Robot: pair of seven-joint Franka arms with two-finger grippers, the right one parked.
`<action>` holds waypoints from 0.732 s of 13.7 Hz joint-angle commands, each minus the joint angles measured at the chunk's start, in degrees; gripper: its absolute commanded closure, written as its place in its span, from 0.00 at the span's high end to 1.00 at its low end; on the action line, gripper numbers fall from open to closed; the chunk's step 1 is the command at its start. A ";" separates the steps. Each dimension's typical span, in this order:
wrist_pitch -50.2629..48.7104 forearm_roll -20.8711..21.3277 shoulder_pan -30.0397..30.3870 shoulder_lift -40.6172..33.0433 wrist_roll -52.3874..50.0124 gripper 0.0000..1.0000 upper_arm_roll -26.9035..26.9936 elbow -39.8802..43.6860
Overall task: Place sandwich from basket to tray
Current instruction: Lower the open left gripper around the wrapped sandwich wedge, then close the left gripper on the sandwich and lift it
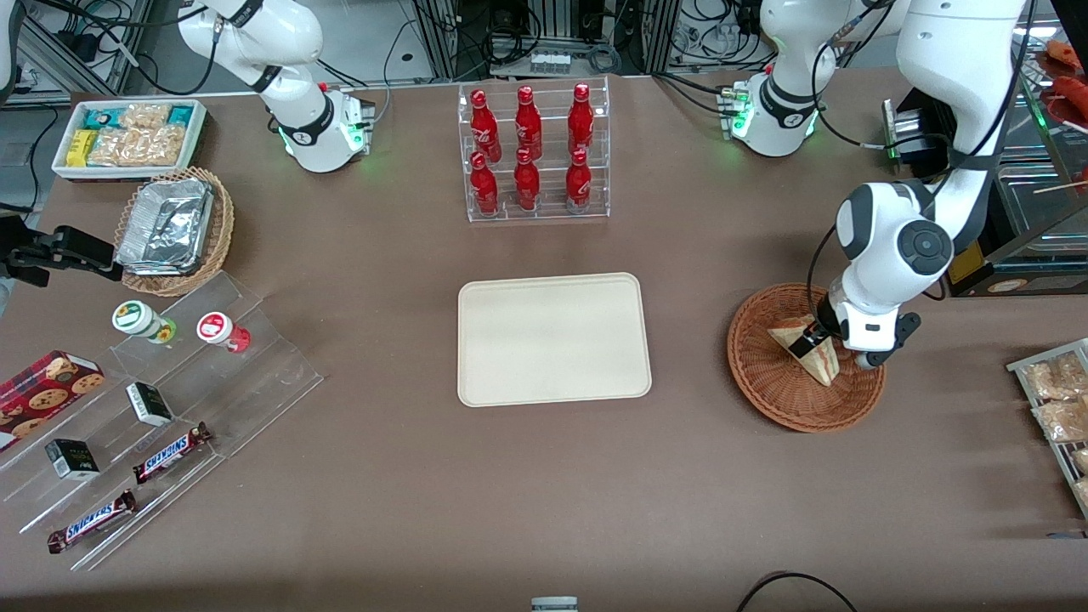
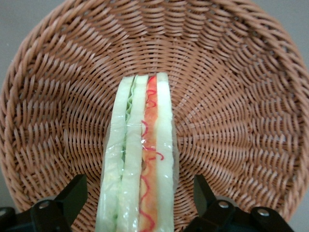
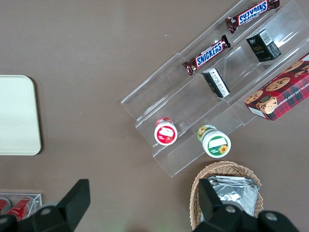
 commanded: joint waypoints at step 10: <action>-25.35 0.21 -4.04 -7.18 3.33 0.00 -4.16 10.31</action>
